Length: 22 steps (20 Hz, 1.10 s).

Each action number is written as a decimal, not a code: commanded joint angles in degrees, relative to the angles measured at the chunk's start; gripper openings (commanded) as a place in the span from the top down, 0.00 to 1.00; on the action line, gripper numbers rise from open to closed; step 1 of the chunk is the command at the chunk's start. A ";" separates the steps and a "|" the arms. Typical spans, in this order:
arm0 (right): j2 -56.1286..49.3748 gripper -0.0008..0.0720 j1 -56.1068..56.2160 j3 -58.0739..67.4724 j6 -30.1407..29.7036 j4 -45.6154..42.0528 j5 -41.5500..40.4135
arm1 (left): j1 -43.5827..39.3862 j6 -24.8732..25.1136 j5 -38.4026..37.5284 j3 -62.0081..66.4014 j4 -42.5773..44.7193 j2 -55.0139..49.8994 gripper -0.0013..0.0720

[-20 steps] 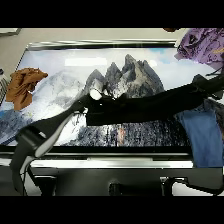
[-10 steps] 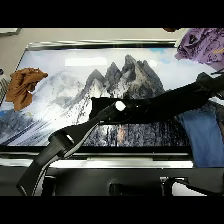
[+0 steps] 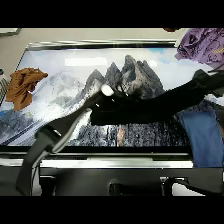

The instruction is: Fold the clothes and pants, and hang the long-sleeved shirts on hangers.

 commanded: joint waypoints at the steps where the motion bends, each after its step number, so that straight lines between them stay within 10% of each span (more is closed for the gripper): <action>1: 0.04 0.95 9.46 0.04 8.41 0.11 -1.09 | 8.55 0.59 -17.20 0.09 19.82 9.11 0.96; 9: -4.37 0.95 38.03 0.04 32.24 -9.33 -17.86 | 29.16 4.20 -30.05 0.09 32.11 24.55 0.96; 22: -19.21 0.95 49.42 0.04 37.40 -2.80 -32.15 | 36.46 4.26 -32.94 0.07 32.13 26.80 0.96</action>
